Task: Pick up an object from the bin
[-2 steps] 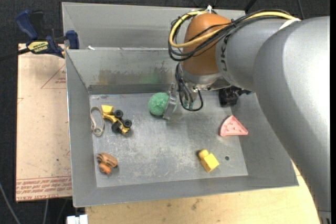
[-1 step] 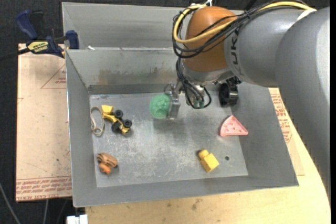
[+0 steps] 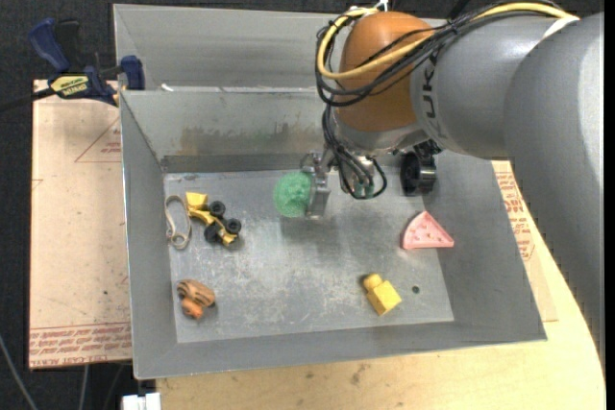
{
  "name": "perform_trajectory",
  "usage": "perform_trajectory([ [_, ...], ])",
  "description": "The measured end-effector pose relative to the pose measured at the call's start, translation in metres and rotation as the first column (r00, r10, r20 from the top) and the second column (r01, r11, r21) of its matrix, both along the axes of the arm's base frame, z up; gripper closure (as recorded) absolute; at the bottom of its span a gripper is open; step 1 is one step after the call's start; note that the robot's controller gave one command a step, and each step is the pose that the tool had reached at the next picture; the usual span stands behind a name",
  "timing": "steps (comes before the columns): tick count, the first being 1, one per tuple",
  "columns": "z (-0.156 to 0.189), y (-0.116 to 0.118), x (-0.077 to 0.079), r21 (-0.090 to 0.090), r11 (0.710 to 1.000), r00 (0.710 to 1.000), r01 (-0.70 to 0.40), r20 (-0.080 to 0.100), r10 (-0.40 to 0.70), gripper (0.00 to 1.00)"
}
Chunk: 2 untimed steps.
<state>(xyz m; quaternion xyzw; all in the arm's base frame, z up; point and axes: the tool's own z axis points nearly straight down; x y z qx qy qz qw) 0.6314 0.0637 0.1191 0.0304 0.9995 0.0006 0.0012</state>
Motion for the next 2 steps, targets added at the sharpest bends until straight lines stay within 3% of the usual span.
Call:
perform_trajectory([
  [1,0.048,0.006,-0.016,-0.001,1.0,1.0,-0.002,-0.006,0.002,1.0],
  [2,0.117,0.003,-0.003,0.0,1.0,1.0,0.004,-0.001,-0.004,1.0],
])
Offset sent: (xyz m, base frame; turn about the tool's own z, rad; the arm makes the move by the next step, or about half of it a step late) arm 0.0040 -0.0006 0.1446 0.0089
